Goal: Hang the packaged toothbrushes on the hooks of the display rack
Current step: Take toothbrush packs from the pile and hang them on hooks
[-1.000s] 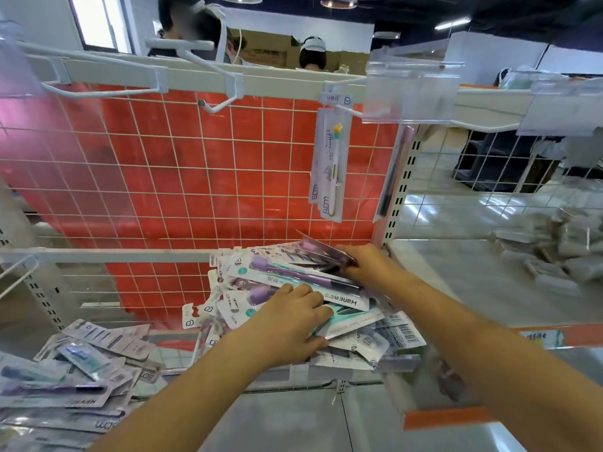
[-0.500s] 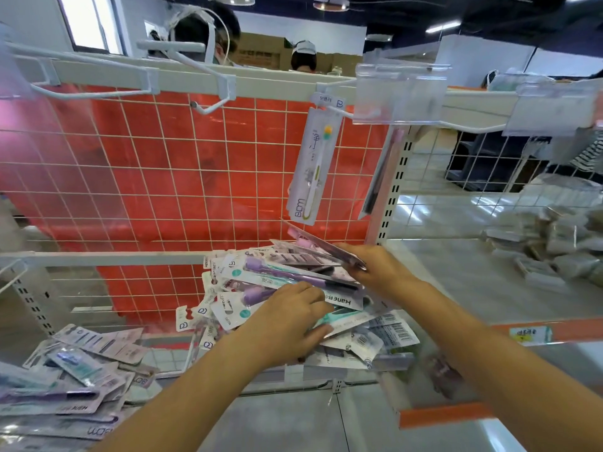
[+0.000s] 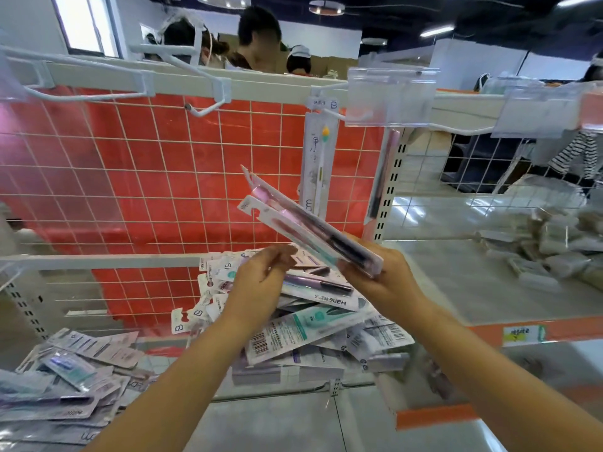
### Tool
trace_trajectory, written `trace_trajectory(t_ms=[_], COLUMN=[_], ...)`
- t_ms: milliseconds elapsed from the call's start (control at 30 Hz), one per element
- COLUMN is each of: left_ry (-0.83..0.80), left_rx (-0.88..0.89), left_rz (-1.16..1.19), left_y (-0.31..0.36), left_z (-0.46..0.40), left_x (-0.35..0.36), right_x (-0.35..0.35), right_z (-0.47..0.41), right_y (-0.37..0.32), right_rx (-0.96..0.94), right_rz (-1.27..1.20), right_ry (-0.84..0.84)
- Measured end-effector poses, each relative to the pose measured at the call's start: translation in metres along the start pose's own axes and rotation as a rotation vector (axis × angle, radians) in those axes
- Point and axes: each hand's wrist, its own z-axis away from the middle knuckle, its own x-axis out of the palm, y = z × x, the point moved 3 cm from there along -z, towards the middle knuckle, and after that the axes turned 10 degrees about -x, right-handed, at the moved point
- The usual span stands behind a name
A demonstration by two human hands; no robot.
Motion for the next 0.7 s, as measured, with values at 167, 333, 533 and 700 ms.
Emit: trace_trajectory(t_ms=[167,333,533,700], left_ry=[-0.116,-0.128,0.024,0.084], left_rx=[-0.151,-0.176,-0.294,-0.257], left_rz=[0.385,0.622,0.868,0.944], left_y=[0.007,0.012,0.015,0.015], left_z=[-0.004,-0.005,-0.004,-0.002], left_x=[-0.004,-0.001,0.002,-0.005], right_x=[0.004,0.014,0.023,0.021], right_z=[0.003,0.009,0.021,0.027], right_y=[-0.023,-0.03,-0.03,-0.026], right_rx=[0.225,0.438,0.602,0.668], right_rz=[-0.447,-0.709,-0.791,-0.79], right_ry=[0.016,0.028,0.05,0.031])
